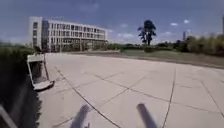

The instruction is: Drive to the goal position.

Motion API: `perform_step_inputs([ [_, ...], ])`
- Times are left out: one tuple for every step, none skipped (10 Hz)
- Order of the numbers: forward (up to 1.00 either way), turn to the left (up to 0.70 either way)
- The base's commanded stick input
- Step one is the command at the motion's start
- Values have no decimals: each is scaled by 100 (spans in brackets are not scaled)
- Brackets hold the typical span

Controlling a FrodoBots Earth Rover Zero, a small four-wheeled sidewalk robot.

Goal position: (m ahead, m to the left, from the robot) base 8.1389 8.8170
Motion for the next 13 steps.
perform_step_inputs([
  [0,0],
  [0,0],
  [0,0],
  [0,0],
  [0,0],
  [24,0],
  [70,0],
  [70,0],
  [70,0],
  [70,13],
  [70,35],
  [70,35],
  [70,35],
])
